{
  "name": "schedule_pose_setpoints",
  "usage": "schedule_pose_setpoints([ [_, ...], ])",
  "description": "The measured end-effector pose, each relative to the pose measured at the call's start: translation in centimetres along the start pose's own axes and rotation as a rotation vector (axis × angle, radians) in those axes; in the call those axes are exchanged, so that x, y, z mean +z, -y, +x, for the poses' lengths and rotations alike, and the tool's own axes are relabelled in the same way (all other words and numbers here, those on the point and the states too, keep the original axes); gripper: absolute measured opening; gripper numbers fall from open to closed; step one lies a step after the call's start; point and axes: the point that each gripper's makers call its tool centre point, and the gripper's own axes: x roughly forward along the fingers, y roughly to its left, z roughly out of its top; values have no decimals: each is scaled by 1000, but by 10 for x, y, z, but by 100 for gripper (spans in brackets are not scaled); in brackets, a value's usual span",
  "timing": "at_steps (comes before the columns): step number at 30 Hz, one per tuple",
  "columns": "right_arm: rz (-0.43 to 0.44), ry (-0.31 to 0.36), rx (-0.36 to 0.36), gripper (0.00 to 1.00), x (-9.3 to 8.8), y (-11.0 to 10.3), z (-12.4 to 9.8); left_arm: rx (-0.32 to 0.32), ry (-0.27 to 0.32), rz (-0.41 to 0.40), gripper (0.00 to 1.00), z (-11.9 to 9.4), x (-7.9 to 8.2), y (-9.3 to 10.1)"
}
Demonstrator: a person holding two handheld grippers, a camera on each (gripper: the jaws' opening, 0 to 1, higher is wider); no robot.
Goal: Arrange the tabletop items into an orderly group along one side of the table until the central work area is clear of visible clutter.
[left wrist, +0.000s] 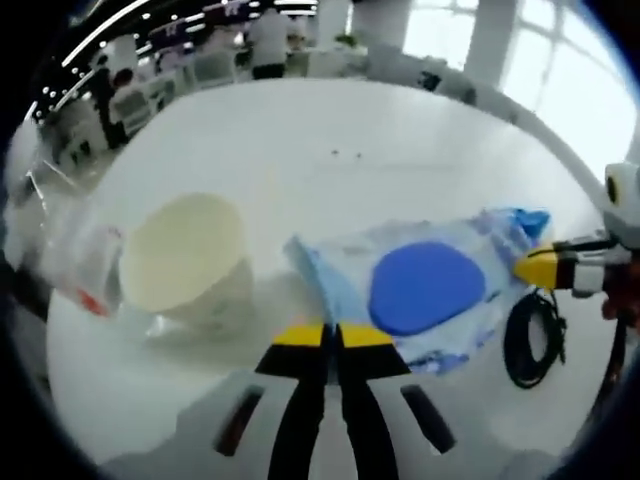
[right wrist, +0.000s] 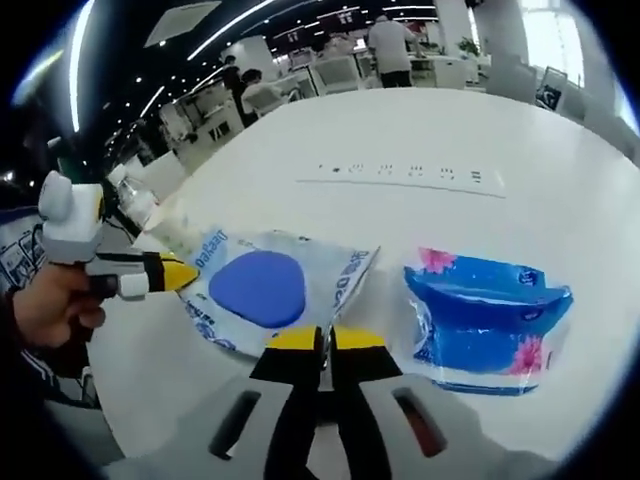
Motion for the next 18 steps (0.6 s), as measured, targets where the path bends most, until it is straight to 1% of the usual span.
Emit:
schedule_pose_setpoints([
  [2, -35, -13, -5, 3, -2, 0, 1, 2, -8, 11, 1, 3, -2, 1],
  [3, -44, -20, -13, 4, -3, 1, 2, 2, -14, -3, 1, 4, -4, 2],
  [5, -17, -13, -18, 4, 0, 2, 4, 7, -11, -23, 1, 4, -4, 1],
  [7, -11, -12, -18, 4, 1, 1, 5, 14, -5, -26, 1, 5, -2, 0],
  [10, -17, -27, -17, 4, -1, -1, 6, 25, 4, -30, 1, 7, 2, -4],
  [12, -54, -48, -18, 4, -7, -2, 6, 27, 6, -48, 2, 9, 2, -6],
  [16, -36, -55, -15, 4, -11, 0, 6, 26, 8, -62, 2, 10, 3, -6],
  [18, -54, -57, -10, 5, -11, -1, 7, 23, 7, -66, 2, 10, 3, -6],
])
